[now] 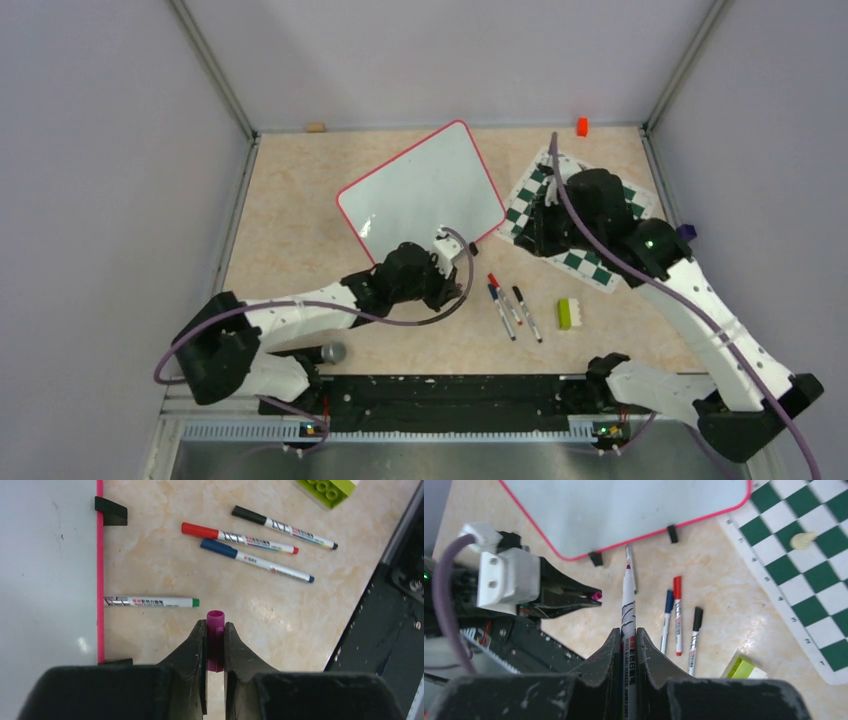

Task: Write a sentence on the whiteboard
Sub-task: Place the pen cap at the center of the board.

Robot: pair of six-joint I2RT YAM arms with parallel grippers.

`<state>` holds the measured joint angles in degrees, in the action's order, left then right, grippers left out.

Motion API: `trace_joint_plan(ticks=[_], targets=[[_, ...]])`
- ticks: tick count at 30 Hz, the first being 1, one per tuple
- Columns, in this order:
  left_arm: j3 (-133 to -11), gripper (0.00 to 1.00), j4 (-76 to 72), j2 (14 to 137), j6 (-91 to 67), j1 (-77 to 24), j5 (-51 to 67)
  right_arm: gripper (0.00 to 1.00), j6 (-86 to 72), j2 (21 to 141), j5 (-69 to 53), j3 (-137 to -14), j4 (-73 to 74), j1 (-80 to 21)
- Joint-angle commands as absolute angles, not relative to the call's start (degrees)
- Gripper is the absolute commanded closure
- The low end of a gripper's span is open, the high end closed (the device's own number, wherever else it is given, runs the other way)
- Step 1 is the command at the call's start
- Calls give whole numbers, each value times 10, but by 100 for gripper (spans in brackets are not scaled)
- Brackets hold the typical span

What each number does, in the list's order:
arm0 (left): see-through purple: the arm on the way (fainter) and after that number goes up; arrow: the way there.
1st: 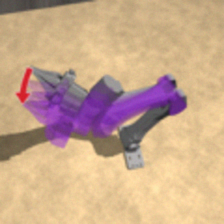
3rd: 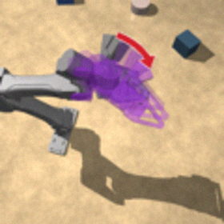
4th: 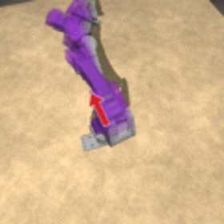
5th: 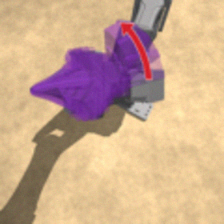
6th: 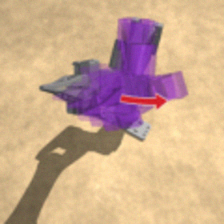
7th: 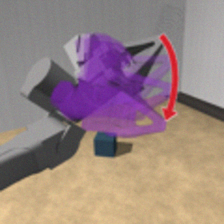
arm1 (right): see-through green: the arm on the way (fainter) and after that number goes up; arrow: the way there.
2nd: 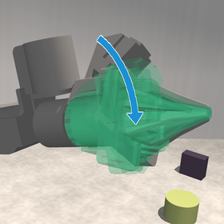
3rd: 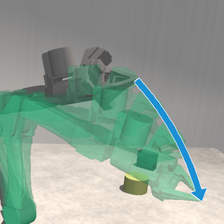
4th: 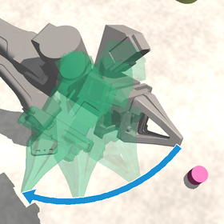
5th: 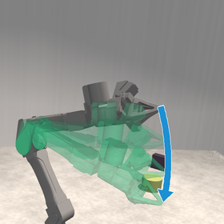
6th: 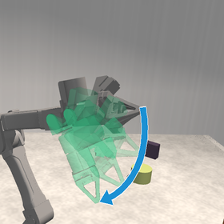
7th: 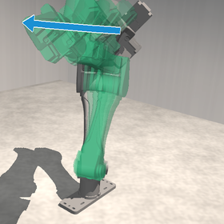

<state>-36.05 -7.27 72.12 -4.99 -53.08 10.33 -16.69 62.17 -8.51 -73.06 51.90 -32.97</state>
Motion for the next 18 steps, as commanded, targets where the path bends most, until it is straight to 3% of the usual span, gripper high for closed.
trace_joint_plan(ticks=[1,10,18], targets=[[-446,100,-134,812,-201,-547,24,100,-224,549,65,-702,426,-325],[-557,98,-83,963,-218,-561,-13,100,-290,430,259,-644,407,-325],[-564,97,-80,997,-226,-561,-41,100,-310,351,314,-594,401,-325]])
